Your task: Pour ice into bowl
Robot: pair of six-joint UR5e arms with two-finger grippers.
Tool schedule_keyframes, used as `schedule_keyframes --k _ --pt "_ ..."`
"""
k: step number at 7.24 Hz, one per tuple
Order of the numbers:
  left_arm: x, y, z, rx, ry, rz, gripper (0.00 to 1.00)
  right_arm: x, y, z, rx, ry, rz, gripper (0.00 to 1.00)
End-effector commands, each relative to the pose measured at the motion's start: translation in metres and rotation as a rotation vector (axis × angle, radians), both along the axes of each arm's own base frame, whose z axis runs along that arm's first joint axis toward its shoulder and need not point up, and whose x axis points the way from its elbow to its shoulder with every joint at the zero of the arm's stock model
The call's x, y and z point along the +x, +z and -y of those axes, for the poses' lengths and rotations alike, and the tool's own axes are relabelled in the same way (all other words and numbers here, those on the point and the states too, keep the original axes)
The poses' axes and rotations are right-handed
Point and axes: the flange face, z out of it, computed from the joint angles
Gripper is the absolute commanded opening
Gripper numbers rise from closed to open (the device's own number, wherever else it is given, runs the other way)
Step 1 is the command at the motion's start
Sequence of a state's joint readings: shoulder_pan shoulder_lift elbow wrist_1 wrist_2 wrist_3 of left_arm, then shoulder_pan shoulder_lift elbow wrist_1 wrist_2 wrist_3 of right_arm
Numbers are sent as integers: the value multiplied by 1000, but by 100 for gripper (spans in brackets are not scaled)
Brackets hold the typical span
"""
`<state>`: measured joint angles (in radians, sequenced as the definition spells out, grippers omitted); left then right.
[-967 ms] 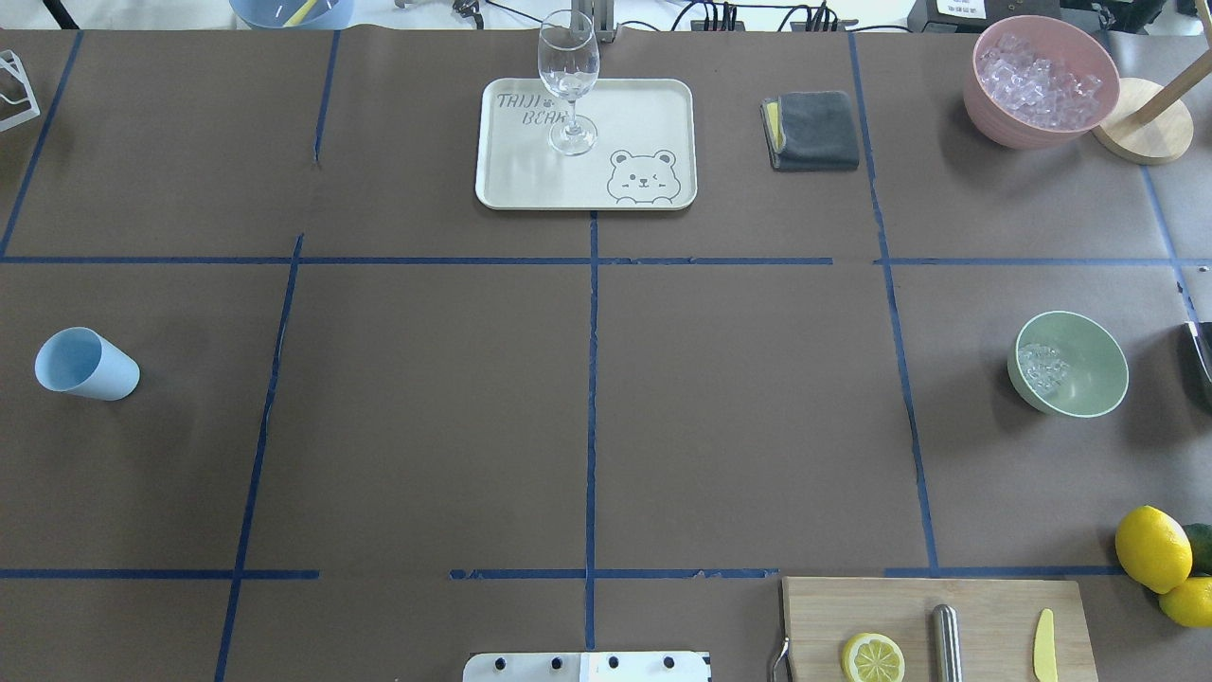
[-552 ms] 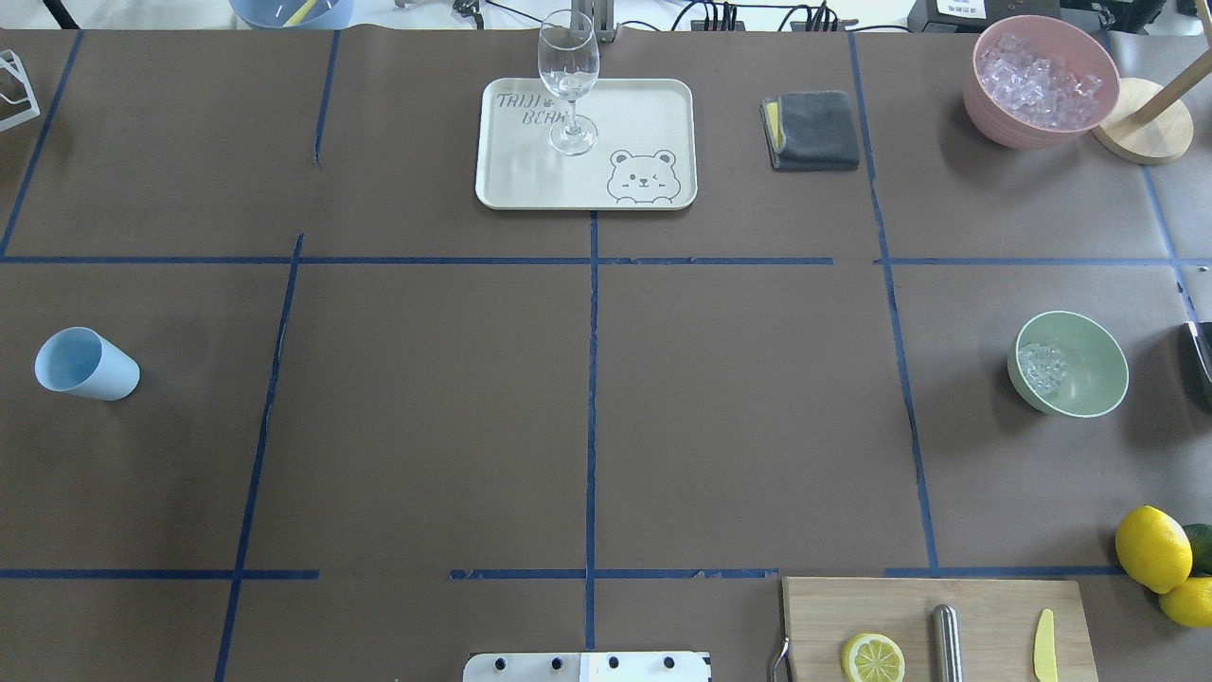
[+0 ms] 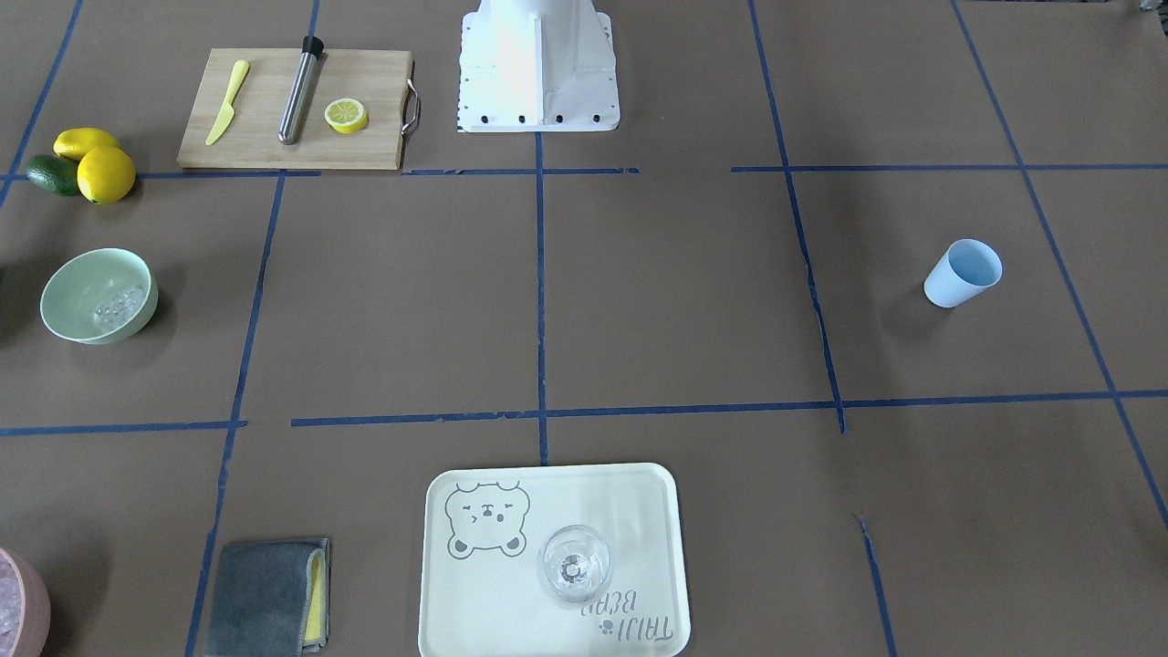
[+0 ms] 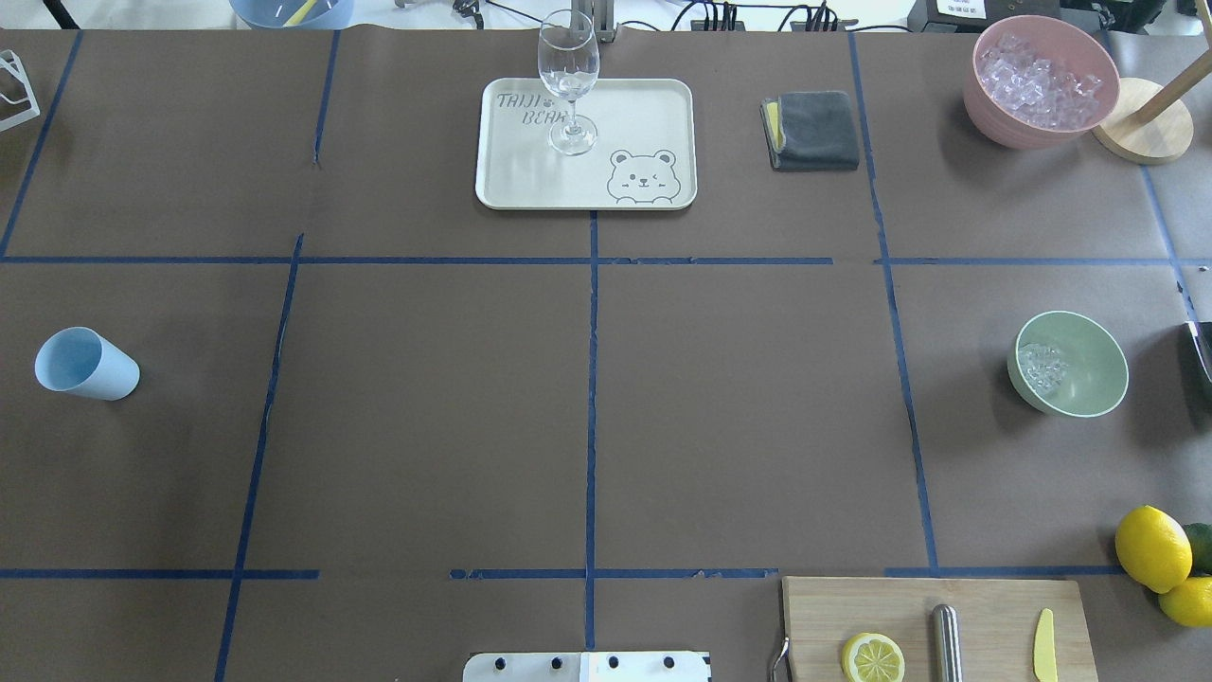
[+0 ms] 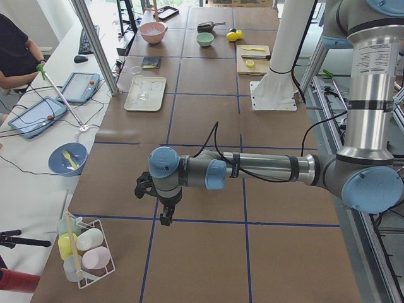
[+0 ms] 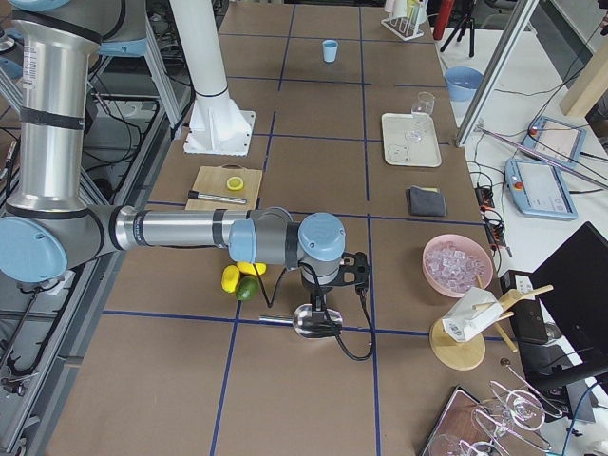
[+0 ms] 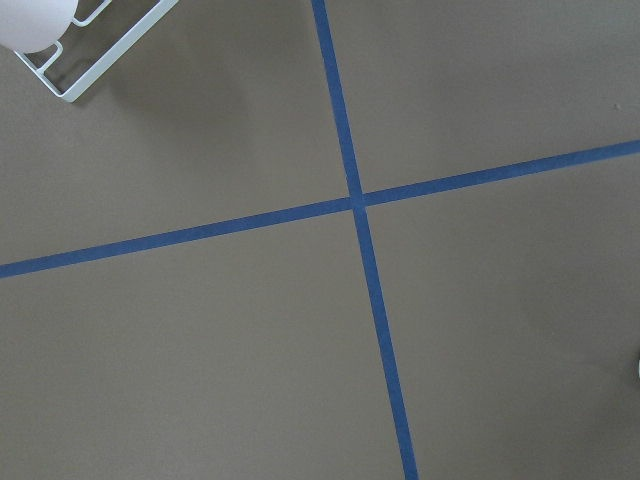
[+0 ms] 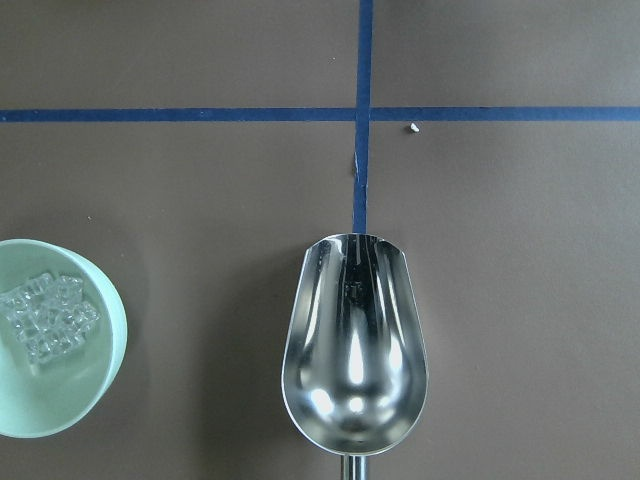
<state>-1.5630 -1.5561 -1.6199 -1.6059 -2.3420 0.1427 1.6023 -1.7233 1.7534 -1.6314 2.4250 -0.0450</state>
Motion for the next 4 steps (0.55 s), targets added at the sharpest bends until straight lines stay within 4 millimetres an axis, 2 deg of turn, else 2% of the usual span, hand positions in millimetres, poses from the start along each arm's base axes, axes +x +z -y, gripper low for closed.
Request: schedule_keyframes --k 1,4 --pt "0 0 0 2 1 3 100 4 3 1 -5 11 0 100" --pt "-1 -1 0 4 -1 3 100 8 -1 5 28 22 -10 100"
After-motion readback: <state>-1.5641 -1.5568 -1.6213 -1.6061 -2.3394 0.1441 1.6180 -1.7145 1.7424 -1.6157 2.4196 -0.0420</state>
